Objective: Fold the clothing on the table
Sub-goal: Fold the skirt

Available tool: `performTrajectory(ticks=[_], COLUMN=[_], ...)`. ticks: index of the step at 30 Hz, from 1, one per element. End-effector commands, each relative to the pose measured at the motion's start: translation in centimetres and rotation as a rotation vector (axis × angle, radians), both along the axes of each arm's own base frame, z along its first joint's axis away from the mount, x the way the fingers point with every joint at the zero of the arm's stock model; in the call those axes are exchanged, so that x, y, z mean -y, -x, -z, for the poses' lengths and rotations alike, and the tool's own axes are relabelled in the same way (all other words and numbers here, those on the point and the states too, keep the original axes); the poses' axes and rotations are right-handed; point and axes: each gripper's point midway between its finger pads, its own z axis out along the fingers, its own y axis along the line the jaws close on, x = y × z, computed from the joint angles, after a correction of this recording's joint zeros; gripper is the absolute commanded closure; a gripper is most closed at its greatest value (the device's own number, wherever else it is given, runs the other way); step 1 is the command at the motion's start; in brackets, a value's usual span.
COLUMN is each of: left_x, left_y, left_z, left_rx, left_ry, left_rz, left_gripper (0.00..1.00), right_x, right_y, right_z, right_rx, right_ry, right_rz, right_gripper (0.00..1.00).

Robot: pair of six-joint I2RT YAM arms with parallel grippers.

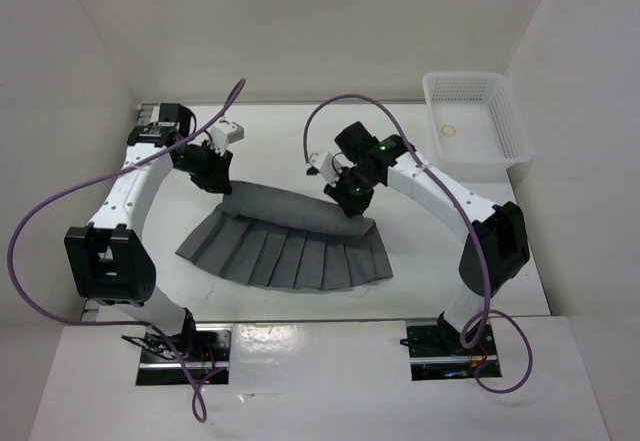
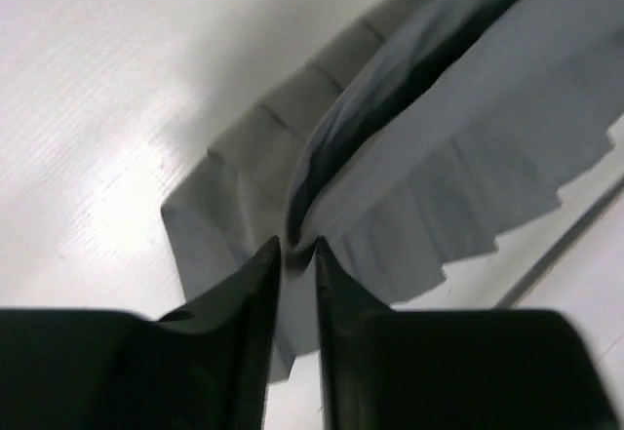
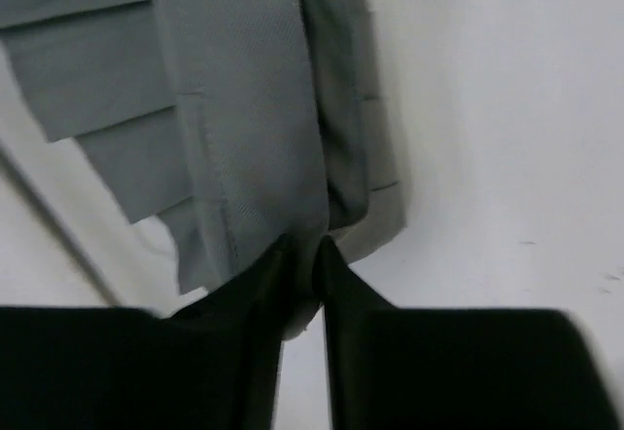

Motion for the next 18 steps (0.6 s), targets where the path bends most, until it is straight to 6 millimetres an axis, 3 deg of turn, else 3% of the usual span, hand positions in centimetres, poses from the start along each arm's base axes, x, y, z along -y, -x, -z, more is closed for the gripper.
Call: performTrajectory(ticks=[1,3,5,8,13,18], left_x=[0.1,0.3,0.5,0.6,-0.3,-1.3], left_y=[3.6,5.3,6.8,7.6,7.4,5.2], left_z=[-1.5,-1.5,-1.4,-0.6,0.8,0.5], left_rx=[0.030,0.011,-0.029,-0.077,-0.124,-0.078], left_ry=[0.012,0.017,0.034,0.047,0.052,0.071], left_rz=[0.175,0.237,0.281,0.307,0.243,0.139], left_gripper=[0.67,0.62,0.60,0.59,0.62,0.64], right_x=[0.4,0.0,0.0,-0.5,-1.3,-1.8], right_y=[6.0,8.3,9.0,9.9,10.0,8.5], right_z=[0.8,1.2,1.9,2.4,2.4,1.7], right_rx=[-0.211,-0.304,-0.350,-0.377,-0.374,-0.319], right_ry=[0.053,0.067,0.093,0.106,0.108,0.095], right_rz=[-0.143,-0.201,-0.233,-0.260,-0.280,-0.255], right_gripper=[0.70,0.55,0.49,0.43,0.41,0.37])
